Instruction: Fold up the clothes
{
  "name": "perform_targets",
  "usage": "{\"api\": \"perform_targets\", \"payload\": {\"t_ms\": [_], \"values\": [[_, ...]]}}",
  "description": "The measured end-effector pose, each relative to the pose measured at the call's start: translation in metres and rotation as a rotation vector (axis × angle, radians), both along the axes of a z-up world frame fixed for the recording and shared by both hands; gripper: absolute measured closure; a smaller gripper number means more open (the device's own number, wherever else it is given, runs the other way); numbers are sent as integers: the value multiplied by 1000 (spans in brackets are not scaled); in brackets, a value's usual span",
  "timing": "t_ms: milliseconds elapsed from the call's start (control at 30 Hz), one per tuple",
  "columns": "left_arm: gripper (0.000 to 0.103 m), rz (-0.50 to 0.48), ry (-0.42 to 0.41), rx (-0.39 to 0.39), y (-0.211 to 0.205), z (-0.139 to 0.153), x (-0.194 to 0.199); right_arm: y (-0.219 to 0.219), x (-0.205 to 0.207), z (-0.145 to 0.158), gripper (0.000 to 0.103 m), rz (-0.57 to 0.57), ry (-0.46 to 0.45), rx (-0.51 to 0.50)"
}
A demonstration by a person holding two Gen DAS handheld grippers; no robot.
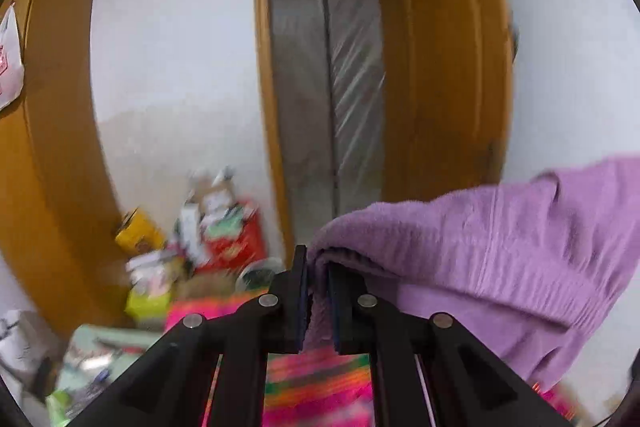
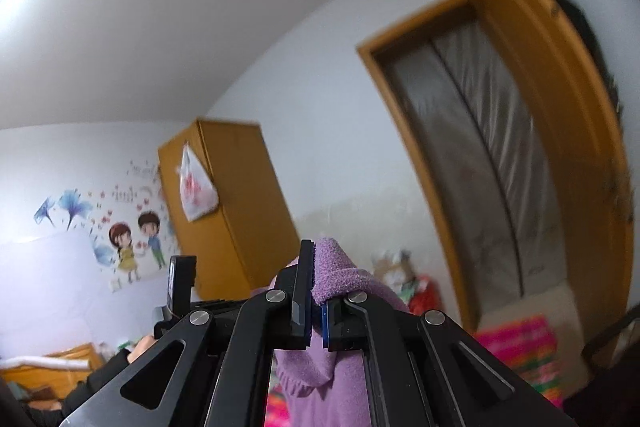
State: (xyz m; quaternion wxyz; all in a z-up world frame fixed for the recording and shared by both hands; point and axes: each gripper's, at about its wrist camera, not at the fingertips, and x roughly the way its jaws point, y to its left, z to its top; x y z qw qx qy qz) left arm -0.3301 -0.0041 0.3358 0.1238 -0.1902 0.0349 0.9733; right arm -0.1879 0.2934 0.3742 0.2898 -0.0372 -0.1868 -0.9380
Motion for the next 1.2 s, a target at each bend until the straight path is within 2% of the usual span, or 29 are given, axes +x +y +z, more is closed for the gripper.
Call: {"api": "perform_targets", "payload": {"t_ms": [67,133,233,400,533,633,767,833,933,1100,1200], "values": [[94,-47,43,28,9,12,7,9,17,8,100,-21,43,5],[94,-76,35,38,11,5,8,15,28,5,100,-32,48,16],[94,-89,-35,32,5,-30,4,14,28,-23,100,8,-28,25],[94,-70,-207,17,-40,-122,13,-19,33,-109,100,185,-235,66],[94,-49,-307,34,-90,-186,42,-62,50,-187,100,429,-403,76],[94,-31,-377,44,-120,-233,68,-98,56,-244,100,568,-552,117],[94,-3,-539,34,-146,-307,100,-137,54,-329,98,651,-825,242],[93,14,-598,22,-154,-335,113,-148,55,-360,97,659,-915,313],[92,23,-627,26,-161,-360,135,-152,55,-374,94,659,-965,366],[89,51,-604,71,-171,-362,156,-144,64,-360,70,645,-929,478],[89,95,-604,108,-185,-364,167,-135,68,-351,69,627,-894,524]]}}
